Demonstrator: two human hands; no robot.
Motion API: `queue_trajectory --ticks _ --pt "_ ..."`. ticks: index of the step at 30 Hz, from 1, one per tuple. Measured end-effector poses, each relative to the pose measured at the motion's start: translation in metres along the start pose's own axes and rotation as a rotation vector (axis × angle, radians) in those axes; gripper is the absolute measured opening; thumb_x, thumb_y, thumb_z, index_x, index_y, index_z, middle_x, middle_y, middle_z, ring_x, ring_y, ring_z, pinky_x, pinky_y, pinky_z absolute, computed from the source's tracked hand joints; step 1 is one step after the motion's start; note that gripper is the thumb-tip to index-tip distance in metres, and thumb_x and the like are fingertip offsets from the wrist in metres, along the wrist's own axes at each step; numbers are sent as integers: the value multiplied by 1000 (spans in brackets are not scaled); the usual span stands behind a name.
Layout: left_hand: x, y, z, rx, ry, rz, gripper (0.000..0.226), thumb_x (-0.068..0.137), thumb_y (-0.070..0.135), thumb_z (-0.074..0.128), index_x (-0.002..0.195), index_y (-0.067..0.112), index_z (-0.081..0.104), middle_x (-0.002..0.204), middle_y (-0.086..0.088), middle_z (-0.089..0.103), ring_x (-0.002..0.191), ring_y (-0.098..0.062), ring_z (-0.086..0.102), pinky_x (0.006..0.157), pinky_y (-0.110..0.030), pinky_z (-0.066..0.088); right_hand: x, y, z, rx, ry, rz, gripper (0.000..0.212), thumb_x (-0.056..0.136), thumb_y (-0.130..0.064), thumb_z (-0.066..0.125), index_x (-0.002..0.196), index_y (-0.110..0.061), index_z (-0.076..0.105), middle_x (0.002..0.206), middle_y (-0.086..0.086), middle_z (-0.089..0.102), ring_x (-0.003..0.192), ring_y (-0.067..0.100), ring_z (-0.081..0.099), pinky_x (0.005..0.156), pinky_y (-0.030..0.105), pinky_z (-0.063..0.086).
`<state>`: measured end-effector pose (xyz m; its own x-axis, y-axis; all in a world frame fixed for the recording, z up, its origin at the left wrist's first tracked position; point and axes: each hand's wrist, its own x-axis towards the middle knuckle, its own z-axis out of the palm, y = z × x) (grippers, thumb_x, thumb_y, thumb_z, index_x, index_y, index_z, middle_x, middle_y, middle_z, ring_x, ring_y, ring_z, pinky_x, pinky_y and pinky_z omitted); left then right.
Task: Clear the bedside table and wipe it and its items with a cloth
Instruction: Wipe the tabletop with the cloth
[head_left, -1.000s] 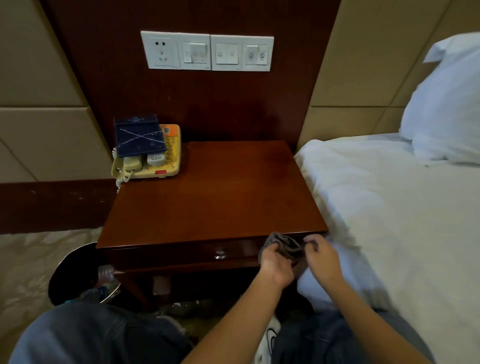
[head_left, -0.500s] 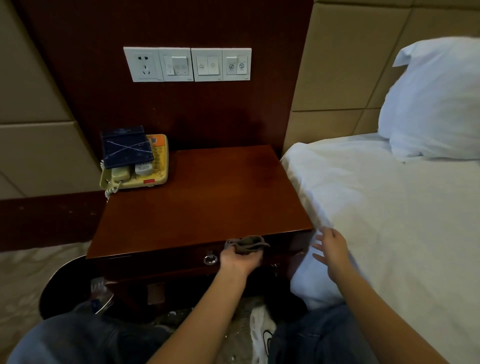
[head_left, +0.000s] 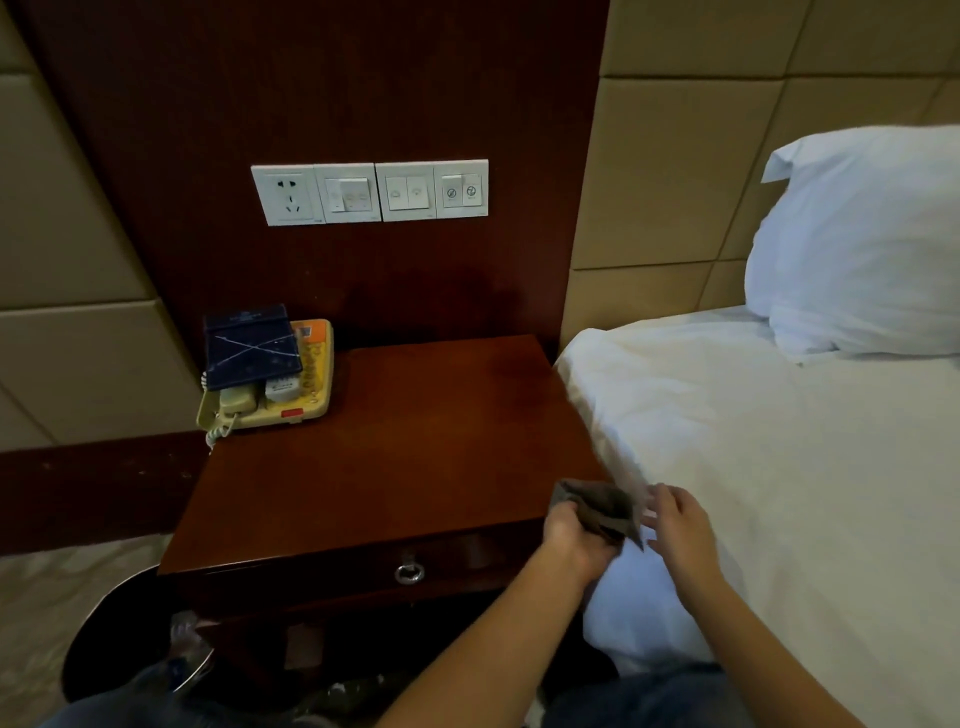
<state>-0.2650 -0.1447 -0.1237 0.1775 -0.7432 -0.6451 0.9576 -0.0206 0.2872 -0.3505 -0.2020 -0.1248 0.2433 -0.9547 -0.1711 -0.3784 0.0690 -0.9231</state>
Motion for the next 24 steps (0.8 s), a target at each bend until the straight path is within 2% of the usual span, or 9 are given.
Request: queue_trajectory --ticks 4,6,8,12,14,16,18,21,24 --pt "-11 39 17 272 -15 204 31 103 26 27 117 11 51 106 -17 60 93 -28 57 75 -35 48 -1 -11 10 -103 50 -212 23 99 -15 41 110 -2 58 96 12 57 94 32 55 79 33 38" --pt "-21 73 10 455 81 283 29 103 27 31 123 15 48 122 -14 59 108 -28 57 86 -35 47 -9 -22 34 -123 51 -320 22 98 -10 44 111 0 59 89 12 55 90 32 56 73 29 35" --pt "-39 110 -9 727 151 393 34 102 25 30 130 12 46 128 -11 57 116 -26 54 100 -36 43 -16 -33 66 -150 14 -414 25 97 -10 47 116 0 59 101 16 60 95 31 57 78 26 35" --pt "-90 171 -65 1446 377 741 30 100 20 34 114 6 56 117 -10 58 103 -22 55 89 -31 42 -32 -52 121 -250 -137 -542 31 99 -19 45 126 -8 54 119 8 54 103 22 56 84 26 40" --pt "-114 195 -97 1675 361 797 27 98 18 40 115 8 58 124 -7 55 110 -19 52 92 -27 39 -38 -60 143 -322 -191 -597 32 99 -22 44 128 -11 53 122 4 52 108 19 55 88 29 45" --pt "-134 211 -128 1740 278 700 30 98 22 43 122 12 58 130 -1 53 117 -15 50 96 -24 37 -45 -67 164 -427 -255 -636 33 99 -23 43 129 -13 51 127 3 51 113 17 52 92 32 47" --pt "-146 227 -157 1692 299 592 31 98 31 43 121 16 59 123 1 58 108 -11 53 90 -23 40 -51 -71 186 -596 -335 -691 36 100 -26 41 133 -16 48 134 2 47 122 17 47 96 35 45" --pt "-155 260 -191 1579 544 674 30 99 30 44 121 16 60 109 2 61 91 -9 56 76 -21 42 -68 -77 218 -814 -469 -783 39 101 -31 36 138 -22 43 144 -1 37 135 17 34 105 38 37" --pt "-161 294 -214 1347 780 835 28 98 20 43 119 8 58 89 -1 60 63 -9 52 53 -21 39 -77 -90 246 -846 -521 -859 38 100 -31 36 137 -23 43 143 -3 37 134 16 33 107 40 34"
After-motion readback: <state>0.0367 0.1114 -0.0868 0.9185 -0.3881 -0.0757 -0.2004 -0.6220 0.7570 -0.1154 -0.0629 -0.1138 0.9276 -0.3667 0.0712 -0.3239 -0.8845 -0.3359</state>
